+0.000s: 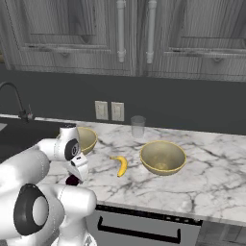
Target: Pick both bowls and place them on the counter. Then place the banana in one bowl and place the eggplant in the other bowl.
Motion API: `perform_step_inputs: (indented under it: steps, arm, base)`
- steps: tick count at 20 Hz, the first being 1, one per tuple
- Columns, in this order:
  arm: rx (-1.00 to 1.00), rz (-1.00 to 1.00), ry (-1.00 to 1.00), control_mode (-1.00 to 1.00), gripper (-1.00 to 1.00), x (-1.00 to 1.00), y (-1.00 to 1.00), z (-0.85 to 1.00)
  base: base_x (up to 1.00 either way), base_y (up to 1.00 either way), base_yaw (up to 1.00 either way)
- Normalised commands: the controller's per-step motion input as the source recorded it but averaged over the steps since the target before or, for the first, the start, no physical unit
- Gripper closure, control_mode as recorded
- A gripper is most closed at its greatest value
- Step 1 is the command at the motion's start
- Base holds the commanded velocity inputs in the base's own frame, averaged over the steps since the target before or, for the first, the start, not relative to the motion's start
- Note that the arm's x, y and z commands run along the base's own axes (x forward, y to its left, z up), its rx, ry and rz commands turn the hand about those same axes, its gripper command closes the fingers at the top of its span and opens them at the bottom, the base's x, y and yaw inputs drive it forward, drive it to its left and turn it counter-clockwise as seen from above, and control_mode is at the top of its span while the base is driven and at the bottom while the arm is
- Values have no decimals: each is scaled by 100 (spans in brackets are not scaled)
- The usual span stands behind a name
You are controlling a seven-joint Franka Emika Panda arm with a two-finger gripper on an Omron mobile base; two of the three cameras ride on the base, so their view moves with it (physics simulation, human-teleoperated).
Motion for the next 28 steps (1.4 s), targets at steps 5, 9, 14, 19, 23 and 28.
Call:
perform_step_inputs:
  steps: [5, 9, 14, 19, 23, 28]
  arm:
    - [0, 0, 0, -100, -100, -18, -10, -43]
    - [0, 0, 0, -100, 100, -5, -2, -43]
    - [0, 0, -1, -100, 100, -14, 0, -16]
    - [11, 0, -15, -100, 100, -46, -22, 2]
    - [14, 0, -22, -100, 100, -63, -27, 16]
    - [11, 0, -26, -100, 100, -55, -15, 51]
  base:
    - [0, 0, 0]
    - [0, 0, 0]
    - [0, 0, 0]
    - [0, 0, 0]
    - [0, 0, 0]
    - [0, 0, 0]
